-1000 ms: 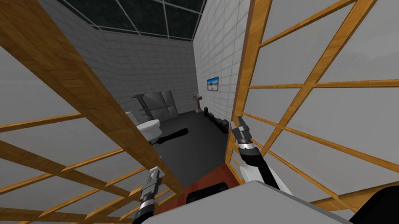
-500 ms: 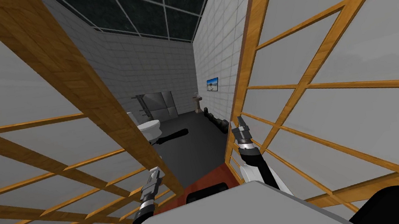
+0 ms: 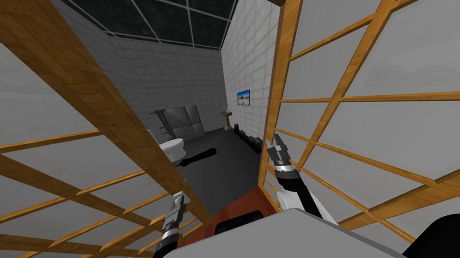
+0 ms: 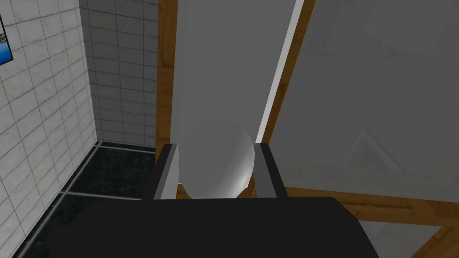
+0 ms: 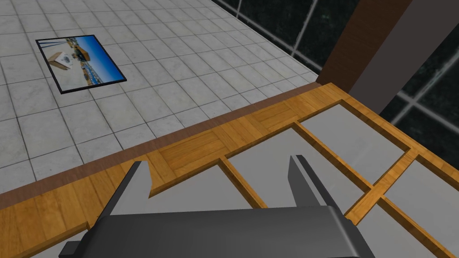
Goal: Pull the door open
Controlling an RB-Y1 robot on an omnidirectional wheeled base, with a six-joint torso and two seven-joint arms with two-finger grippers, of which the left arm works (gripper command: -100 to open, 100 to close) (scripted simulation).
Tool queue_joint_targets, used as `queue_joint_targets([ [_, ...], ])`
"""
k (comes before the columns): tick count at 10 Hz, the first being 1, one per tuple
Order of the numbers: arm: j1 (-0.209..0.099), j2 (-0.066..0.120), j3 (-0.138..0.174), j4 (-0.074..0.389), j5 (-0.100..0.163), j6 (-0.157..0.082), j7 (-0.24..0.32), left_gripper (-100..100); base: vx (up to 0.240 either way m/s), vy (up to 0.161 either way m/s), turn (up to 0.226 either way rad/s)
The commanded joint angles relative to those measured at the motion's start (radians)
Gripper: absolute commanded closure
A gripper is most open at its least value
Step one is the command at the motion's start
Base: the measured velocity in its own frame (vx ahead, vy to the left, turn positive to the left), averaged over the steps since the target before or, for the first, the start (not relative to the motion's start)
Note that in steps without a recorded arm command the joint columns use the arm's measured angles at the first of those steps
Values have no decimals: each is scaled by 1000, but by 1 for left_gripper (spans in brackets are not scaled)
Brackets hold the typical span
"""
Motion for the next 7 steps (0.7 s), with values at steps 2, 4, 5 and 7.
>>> queue_joint_targets([
  [2, -5, 0, -12, 4, 18, 0, 69, 100, -41, 11, -32],
  [4, -10, 3, -21, 9, 35, 0, 124, 100, -47, 15, -38],
  [5, -10, 3, -21, 9, 35, 0, 131, 100, -32, 6, -19],
  [7, -16, 6, -30, 15, 52, 1, 192, 100, -34, -1, -23],
])
